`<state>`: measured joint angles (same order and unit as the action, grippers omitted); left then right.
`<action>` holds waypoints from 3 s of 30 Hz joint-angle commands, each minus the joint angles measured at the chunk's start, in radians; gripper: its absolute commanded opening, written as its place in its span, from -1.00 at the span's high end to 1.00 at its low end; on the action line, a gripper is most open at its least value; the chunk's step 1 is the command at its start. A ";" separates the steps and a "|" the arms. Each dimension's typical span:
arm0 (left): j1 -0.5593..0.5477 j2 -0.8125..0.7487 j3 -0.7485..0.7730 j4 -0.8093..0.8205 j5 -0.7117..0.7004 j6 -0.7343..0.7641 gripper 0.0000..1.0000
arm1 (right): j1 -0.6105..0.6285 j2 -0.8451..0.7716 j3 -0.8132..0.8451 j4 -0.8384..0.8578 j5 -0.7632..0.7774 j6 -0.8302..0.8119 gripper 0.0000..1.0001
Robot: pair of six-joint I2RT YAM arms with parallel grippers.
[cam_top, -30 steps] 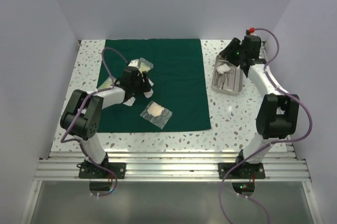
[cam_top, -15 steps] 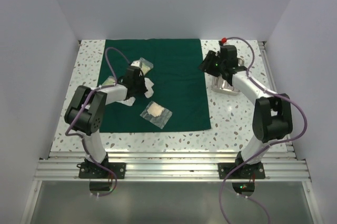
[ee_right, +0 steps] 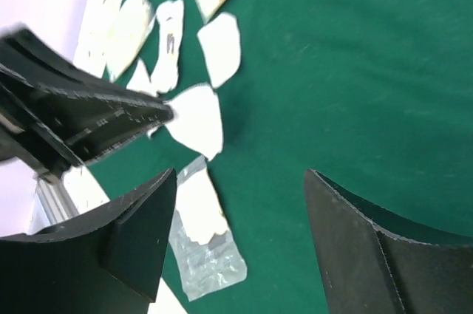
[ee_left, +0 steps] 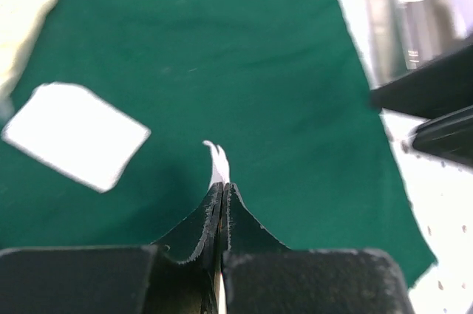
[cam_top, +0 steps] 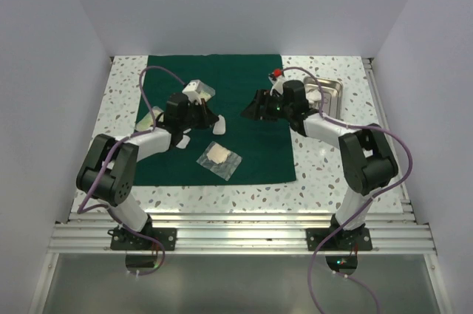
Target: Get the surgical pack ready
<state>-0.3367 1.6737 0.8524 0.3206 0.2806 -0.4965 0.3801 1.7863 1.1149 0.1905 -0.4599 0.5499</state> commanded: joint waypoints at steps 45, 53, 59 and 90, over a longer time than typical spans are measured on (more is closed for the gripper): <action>0.039 -0.158 -0.110 0.114 -0.029 -0.070 -0.89 | -0.176 -0.103 -0.034 0.098 0.076 0.111 1.00; 0.039 -0.230 -0.144 0.034 -0.257 -0.085 -1.00 | -0.365 -0.027 0.135 -0.166 0.217 0.134 1.00; 0.039 -0.180 -0.102 -0.011 -0.309 -0.070 -1.00 | -0.434 0.096 0.284 -0.285 0.285 0.124 1.00; 0.042 0.253 0.352 -0.319 -0.394 -0.065 -0.40 | -0.098 0.010 0.313 -0.385 0.303 -0.084 -0.30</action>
<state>-0.3031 1.9152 1.1473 0.0010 -0.1093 -0.5720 0.2367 1.7443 1.3922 -0.2092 -0.1120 0.4973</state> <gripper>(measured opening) 0.708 0.645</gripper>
